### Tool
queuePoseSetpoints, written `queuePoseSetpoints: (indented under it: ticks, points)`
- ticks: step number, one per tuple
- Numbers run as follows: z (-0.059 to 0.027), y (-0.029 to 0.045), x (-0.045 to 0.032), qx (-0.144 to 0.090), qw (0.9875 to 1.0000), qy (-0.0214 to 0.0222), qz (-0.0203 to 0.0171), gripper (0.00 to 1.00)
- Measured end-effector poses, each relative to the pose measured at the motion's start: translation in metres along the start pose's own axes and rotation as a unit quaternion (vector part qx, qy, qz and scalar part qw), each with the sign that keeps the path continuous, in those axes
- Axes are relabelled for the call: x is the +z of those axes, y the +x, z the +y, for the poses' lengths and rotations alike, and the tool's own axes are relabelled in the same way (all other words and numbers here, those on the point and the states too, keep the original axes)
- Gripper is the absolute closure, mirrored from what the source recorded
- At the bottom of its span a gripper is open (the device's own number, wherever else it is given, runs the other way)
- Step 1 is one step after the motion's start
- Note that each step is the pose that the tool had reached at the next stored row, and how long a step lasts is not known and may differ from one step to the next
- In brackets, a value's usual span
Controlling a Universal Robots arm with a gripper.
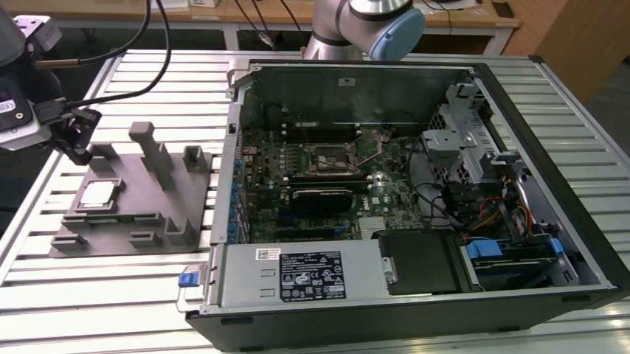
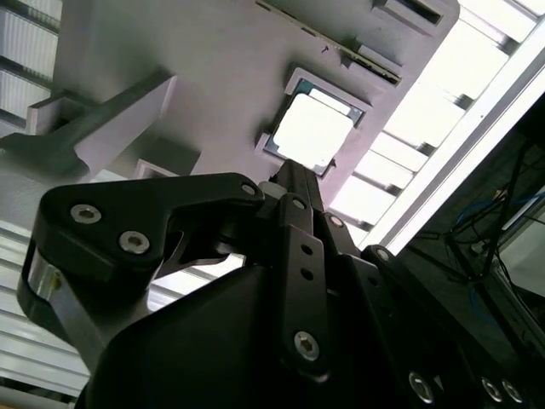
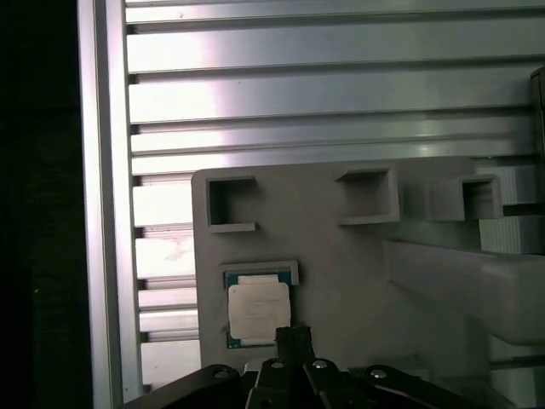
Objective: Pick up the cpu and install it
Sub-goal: 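Pick up the cpu and move it towards the insertion slot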
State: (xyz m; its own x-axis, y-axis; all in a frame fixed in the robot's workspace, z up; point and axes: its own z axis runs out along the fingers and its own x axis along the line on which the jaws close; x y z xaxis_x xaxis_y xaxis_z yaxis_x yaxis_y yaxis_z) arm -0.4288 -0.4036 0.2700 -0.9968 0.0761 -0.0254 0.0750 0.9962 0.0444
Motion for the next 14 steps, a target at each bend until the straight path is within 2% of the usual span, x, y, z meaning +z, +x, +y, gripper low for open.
queuePoseSetpoints:
  ticks: [14]
  points:
    - [-0.0019, 0.005, 0.0128, 0.0, 1.0, 0.0, 0.0, 0.89]
